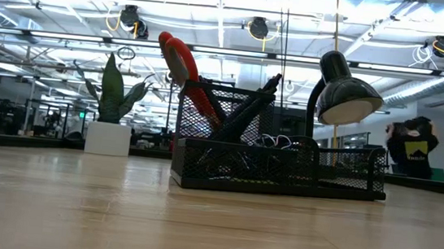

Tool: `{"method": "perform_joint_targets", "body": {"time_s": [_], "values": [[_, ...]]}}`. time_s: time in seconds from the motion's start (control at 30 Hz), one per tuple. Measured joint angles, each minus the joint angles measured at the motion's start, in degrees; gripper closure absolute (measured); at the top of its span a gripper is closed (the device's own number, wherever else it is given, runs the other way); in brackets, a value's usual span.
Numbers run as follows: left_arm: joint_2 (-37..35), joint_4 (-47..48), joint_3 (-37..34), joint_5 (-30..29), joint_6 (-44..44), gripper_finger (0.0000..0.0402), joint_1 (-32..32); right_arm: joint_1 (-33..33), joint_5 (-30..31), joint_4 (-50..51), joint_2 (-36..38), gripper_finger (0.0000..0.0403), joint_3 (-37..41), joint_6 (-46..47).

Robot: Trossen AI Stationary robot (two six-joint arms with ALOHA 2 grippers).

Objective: Pick and place office supplies into organizer
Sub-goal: Put the purple sticky notes into the black desk organizer

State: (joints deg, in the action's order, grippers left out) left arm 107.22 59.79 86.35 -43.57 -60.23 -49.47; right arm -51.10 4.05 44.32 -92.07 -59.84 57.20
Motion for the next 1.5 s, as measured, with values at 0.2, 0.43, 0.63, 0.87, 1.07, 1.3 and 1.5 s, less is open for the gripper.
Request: {"method": "perform_joint_targets", "body": {"time_s": [0.2, 0.43, 0.63, 0.87, 1.07, 1.3, 1.5], "values": [[0.01, 0.0, 0.0, 0.0, -0.04, 0.0275, 0.0, 0.08, -1.5, -1.73, 0.0, 0.0312, 0.77, 1.64], [0.02, 0.0, 0.0, -0.02, -0.02, 0.0275, 0.0, 0.09, -1.29, -2.88, 0.0, 0.0312, 0.82, 3.4], [0.0, 0.0, 0.0, -0.02, -0.11, 0.0275, 0.0, 0.1, -1.31, -6.83, 0.0, 0.0312, 0.82, 6.19], [0.01, 0.0, 0.0, -0.02, -0.13, 0.0275, 0.04, -0.17, -0.8, -7.62, 0.0, 0.0312, 0.82, 4.77], [0.0, -0.02, 0.0, -0.02, -0.22, 0.0275, 0.02, -1.8, 4.79, -4.04, 0.0, 0.0312, 0.68, 3.02], [0.0, -0.02, 0.0, -0.02, -0.2, 0.0275, 0.04, -5.22, 9.28, 3.0, 0.0, 0.0312, -5.26, 1.29], [0.02, 0.0, 0.0, -0.02, -0.07, 0.0275, 0.04, -9.18, 14.28, 14.43, -4.09, 0.0312, -12.78, 3.73]]}}
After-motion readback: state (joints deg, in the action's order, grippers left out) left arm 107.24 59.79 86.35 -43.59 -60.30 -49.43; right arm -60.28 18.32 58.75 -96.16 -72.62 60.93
